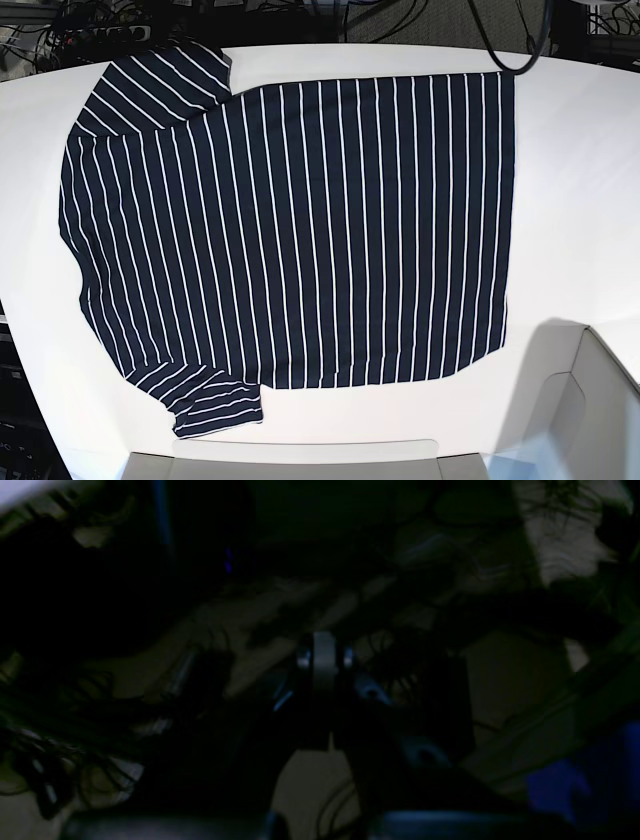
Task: Fold the T-shirt properly
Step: 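Move the right gripper down toward the shirt's shoulder corner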
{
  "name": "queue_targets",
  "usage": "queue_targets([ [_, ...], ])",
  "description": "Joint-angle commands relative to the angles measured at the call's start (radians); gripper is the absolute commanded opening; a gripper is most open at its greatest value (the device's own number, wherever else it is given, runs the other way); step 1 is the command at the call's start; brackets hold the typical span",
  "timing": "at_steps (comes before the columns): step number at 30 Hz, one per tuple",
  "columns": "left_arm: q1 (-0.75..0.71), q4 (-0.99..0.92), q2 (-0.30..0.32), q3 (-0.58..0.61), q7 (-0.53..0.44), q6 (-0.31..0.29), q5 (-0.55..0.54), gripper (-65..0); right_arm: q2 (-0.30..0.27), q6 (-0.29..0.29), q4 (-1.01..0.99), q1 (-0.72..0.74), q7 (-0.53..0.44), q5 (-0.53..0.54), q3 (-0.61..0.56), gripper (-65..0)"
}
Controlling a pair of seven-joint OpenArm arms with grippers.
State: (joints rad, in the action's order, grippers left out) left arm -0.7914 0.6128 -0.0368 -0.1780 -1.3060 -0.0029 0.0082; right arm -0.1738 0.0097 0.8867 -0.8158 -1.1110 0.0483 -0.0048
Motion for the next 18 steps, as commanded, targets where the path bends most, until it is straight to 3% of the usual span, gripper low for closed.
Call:
queue_targets([
  [1, -0.038, 0.054, -0.002, 0.002, -0.033, 0.005, -0.001, -64.6, -0.025, 0.000, 0.056, -0.041, -0.036, 0.008, 0.004, -64.9],
  [5, -0.115, 0.226, -0.030, -0.001, -0.031, 0.005, -0.001, -64.6, -0.037, -0.001, 0.256, -0.104, -0.031, 0.054, 0.007, -64.8],
  [8, -0.138, 0.295, -0.030, 0.002, -0.031, 0.005, -0.001, -64.6, -0.062, -0.001, 0.378, -0.126, 0.030, 0.129, 0.007, -63.0],
  [12, -0.142, 0.316, -0.030, 0.002, -0.031, 0.005, -0.001, -64.6, -0.138, -0.001, 0.575, -0.165, 0.182, 0.264, 0.007, -56.1],
  [18, -0.141, 0.312, -0.030, 0.001, -0.031, 0.005, -0.001, -64.6, -0.283, -0.001, 0.753, -0.251, 0.240, 0.491, 0.009, -49.7],
])
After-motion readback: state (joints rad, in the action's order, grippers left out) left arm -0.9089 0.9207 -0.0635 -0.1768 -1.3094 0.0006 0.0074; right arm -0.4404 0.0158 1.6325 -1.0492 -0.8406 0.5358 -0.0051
